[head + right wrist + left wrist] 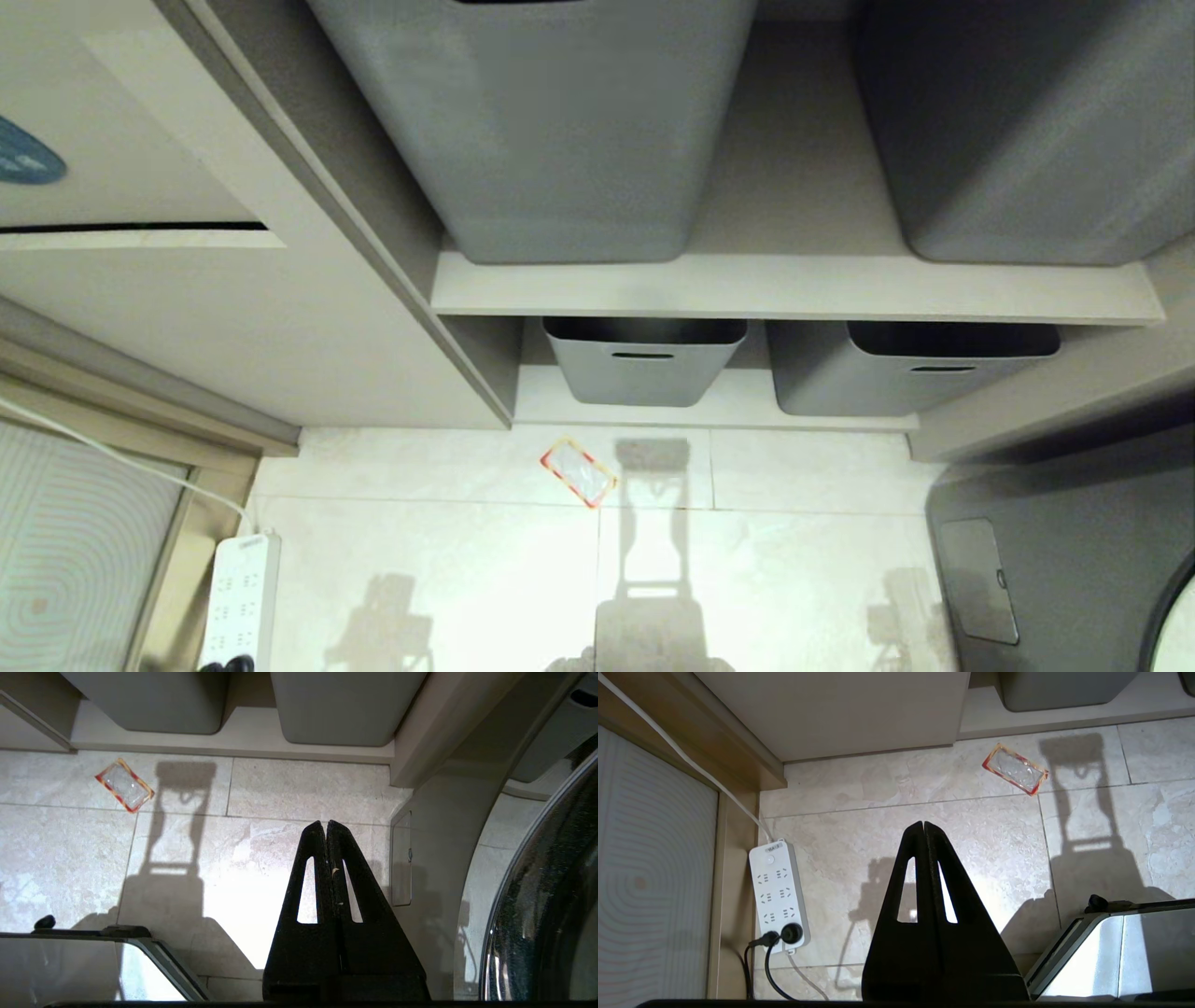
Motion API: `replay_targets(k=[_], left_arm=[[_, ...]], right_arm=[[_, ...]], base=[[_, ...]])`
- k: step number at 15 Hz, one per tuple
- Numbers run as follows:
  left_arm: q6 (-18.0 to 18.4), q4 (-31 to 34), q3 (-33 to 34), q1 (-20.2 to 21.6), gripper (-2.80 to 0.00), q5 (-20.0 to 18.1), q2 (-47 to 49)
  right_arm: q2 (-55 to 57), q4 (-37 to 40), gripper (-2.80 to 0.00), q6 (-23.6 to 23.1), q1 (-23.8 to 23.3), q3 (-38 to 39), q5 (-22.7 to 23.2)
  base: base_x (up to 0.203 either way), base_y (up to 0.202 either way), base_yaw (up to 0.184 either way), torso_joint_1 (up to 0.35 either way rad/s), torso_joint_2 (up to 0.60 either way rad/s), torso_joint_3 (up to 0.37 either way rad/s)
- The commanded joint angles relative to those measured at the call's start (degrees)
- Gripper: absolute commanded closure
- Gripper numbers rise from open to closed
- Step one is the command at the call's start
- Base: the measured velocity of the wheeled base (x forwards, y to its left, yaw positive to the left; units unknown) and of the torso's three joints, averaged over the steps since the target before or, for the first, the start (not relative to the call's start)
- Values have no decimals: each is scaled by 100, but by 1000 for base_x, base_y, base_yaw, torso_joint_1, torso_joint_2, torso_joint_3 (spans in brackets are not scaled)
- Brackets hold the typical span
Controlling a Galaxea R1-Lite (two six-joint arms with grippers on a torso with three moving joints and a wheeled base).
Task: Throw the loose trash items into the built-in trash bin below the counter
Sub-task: Pick up the garbage
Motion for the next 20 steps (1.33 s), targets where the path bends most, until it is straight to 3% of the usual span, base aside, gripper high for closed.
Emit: replay_targets(k=[1, 8, 20], left_arm=[[5, 0, 2, 1, 0, -2, 7], [-4, 0, -6, 1, 0, 6, 7], [-39, 0, 2, 1, 0, -54, 7]], right_arm=[[-5, -1, 0, -4, 2, 0, 4], [-8, -1, 0, -4, 2, 0, 4], [-9, -1, 0, -4, 2, 0, 4]], base=[[0, 0, 0, 1, 2, -201], [0, 0, 0, 2, 2, -187], [0, 0, 0, 0, 0, -8]])
